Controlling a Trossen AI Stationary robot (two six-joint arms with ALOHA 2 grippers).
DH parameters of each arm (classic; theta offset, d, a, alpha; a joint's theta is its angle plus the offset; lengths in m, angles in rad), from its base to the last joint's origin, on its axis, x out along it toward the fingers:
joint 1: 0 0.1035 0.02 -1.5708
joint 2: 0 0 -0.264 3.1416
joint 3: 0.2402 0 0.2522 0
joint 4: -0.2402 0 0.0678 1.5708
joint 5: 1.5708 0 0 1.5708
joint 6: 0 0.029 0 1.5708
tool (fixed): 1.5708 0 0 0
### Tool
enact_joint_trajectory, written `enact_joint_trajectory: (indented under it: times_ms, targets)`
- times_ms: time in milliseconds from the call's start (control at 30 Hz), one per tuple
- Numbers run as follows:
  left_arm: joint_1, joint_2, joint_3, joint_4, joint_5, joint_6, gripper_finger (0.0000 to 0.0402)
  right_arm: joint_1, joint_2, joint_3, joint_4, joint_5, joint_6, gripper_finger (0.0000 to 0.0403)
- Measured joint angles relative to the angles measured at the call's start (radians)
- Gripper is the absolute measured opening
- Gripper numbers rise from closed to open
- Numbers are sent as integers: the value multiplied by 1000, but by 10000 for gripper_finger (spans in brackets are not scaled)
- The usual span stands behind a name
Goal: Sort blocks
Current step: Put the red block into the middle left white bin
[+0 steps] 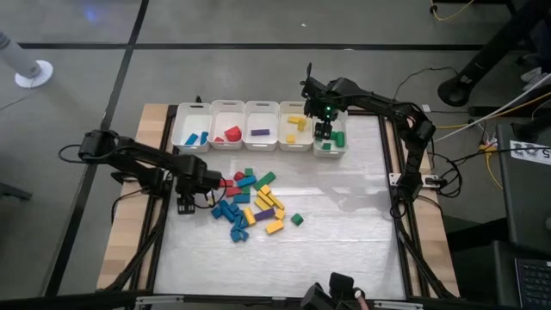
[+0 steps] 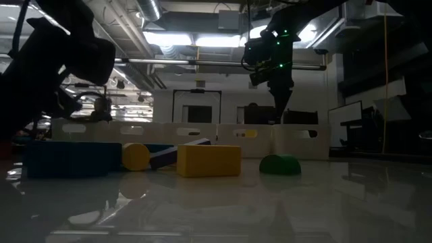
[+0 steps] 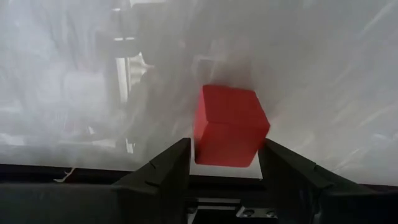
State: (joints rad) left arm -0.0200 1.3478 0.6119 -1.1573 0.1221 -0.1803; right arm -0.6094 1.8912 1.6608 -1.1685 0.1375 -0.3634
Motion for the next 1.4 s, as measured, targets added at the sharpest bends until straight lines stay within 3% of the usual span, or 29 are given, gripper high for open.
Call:
enact_joint_trajectory:
  times_ms: [267,400,500,733,1067,1400]
  targets:
    - [0,94,0,23,-15,-29,176,0,0,0,-3,0,0,259]
    - [0,116,1,21,-15,-29,146,2,-12,0,-4,0,0,259]
    - [0,116,1,17,-15,-36,116,2,-45,0,-4,1,0,259]
    - [1,116,45,21,4,-52,116,2,-155,0,-8,-2,0,259]
    - [2,115,237,6,7,39,116,34,-256,0,-37,-321,18,259]
    - [34,113,409,-16,-117,116,116,251,-275,-22,-106,-343,-9,259]
